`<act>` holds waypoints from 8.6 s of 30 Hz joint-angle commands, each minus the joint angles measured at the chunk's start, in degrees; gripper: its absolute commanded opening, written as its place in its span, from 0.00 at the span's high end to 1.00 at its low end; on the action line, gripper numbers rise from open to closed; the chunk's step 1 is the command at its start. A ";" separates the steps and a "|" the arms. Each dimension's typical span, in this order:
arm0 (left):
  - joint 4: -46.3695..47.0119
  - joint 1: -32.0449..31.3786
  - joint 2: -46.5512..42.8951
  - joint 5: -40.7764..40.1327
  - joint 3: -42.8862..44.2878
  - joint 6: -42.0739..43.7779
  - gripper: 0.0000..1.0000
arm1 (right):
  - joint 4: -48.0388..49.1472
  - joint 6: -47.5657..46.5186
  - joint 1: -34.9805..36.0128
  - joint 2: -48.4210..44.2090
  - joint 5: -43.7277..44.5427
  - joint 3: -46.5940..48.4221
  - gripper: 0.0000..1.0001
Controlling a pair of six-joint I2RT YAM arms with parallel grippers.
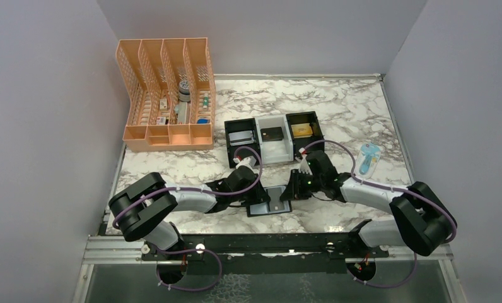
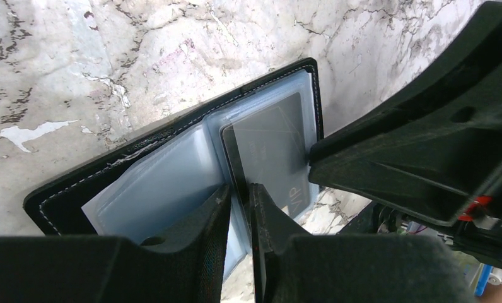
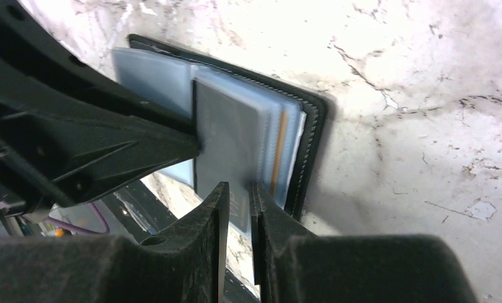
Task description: Take the credit cards out of the card holder
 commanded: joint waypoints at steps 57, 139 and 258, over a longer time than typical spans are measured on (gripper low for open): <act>-2.50 1.57 -2.77 0.04 -2.32 -1.22 1.00 | 2.49 3.52 -0.10 7.74 4.99 -1.87 0.86; -2.23 1.72 -0.35 0.13 -3.38 -1.62 0.90 | 4.20 0.42 -0.09 9.73 -0.79 1.52 0.82; -4.89 2.26 -6.81 -3.61 -6.84 -3.76 1.00 | -6.80 -6.60 -0.10 7.44 4.00 11.36 0.78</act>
